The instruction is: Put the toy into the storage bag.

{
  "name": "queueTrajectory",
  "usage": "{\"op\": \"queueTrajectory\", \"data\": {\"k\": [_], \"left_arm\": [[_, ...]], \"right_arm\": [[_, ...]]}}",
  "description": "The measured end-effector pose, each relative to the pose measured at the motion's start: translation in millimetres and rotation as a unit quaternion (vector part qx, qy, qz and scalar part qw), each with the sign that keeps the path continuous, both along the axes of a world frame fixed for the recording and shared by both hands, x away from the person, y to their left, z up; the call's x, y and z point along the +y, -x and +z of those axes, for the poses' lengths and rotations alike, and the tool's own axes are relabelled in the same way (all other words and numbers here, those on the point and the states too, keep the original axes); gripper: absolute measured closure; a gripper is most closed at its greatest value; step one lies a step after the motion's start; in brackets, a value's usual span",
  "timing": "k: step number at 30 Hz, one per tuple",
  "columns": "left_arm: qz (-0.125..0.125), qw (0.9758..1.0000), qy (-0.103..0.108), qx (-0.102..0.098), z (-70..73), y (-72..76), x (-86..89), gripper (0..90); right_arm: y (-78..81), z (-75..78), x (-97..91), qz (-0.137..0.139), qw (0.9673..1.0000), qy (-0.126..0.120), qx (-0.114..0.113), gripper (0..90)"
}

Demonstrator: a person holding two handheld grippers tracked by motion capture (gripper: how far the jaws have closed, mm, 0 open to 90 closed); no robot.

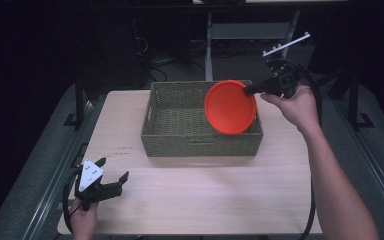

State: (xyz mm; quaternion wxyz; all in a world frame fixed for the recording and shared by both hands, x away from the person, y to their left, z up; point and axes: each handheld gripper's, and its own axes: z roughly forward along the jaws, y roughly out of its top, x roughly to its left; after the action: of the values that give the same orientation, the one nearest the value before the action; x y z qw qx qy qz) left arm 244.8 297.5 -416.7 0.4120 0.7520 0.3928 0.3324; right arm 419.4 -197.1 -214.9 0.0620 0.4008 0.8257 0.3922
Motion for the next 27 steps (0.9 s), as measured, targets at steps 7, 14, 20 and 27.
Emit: {"op": "queueTrajectory", "data": {"k": [7, 14, 20, 27], "left_arm": [[-0.002, 1.0000, 0.003, 0.003, -0.8, -1.4, -2.2, 12.8], [0.001, 1.0000, 0.000, 0.003, -0.2, -0.3, 0.9, 12.8], [-0.003, 1.0000, -0.002, 0.002, -0.6, -0.9, -0.4, 12.8], [-0.002, 1.0000, -0.001, 0.004, -0.7, -1.2, -0.7, 12.8]], "right_arm": [[-14.3, -5.0, 0.5, -0.022, 0.9997, -0.001, 0.007, 82.0], [-26.7, -11.6, 3.0, -0.037, 0.9993, 0.004, 0.009, 81.9], [-36.9, -22.2, 4.7, -0.051, 0.9985, 0.008, 0.016, 82.0], [-48.7, -35.8, 5.0, -0.068, 0.9973, 0.007, 0.027, 81.9]]}}
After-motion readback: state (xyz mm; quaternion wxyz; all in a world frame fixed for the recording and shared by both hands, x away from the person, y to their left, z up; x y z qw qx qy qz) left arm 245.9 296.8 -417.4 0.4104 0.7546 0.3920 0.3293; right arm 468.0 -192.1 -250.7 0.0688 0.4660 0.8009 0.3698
